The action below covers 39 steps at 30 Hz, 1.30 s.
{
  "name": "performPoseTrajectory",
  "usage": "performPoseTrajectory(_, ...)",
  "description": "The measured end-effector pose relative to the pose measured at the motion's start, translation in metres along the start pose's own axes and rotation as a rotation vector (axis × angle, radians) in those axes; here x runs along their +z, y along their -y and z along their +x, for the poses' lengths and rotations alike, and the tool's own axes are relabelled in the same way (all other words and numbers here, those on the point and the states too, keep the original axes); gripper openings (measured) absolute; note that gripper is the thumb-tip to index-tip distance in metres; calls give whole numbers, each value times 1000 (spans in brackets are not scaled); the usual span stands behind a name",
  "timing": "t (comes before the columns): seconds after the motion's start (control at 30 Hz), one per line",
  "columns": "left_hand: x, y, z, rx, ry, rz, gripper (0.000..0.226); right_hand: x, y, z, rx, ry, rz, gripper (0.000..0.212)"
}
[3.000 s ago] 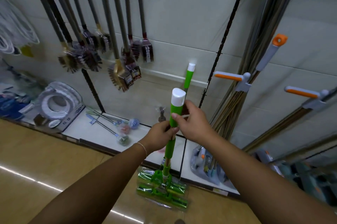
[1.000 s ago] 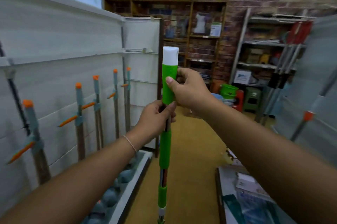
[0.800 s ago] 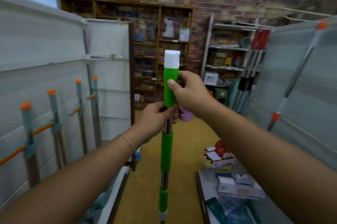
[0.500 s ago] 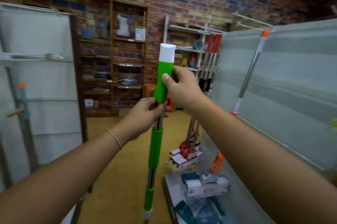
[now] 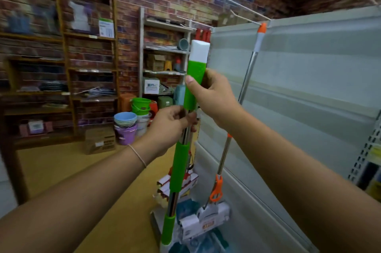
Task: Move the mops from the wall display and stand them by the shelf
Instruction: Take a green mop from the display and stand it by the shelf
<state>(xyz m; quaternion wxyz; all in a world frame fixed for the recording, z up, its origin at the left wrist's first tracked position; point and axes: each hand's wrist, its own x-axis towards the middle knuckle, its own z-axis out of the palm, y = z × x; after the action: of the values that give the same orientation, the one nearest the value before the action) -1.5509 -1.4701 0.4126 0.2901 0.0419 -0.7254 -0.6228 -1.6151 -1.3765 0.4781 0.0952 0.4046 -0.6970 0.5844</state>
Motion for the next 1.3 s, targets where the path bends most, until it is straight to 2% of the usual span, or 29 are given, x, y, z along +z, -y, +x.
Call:
performPoseTrajectory(0.13, 32, 8, 33, -7, 59, -33, 9, -27, -13, 12, 18, -117, -79, 22)
performPoseTrajectory(0.23, 56, 14, 58, 10, 134, -48, 10, -50, -26, 22, 39, -212, -137, 9)
performPoseTrajectory(0.33, 79, 17, 81, 51, 234, -39, 15, -68, -34, 29, 74, -327, -190, 16)
performPoseTrajectory(0.43, 100, 15, 105, 88, 367, -91, 19, -83, -39, 38, 105, -450, -270, 7)
performPoseTrajectory(0.8, 170, -29, 164, 300, 713, -321, 7, -136, -6, 68, 135, -725, -583, 5)
performPoseTrajectory(1.03, 205, -56, 166, 359, 720, -462, 8, -164, 15, 74, 107, -819, -670, 4)
performPoseTrajectory(1.3, 229, -78, 165, 413, 698, -449, 14, -187, 22, 76, 77, -883, -707, 10)
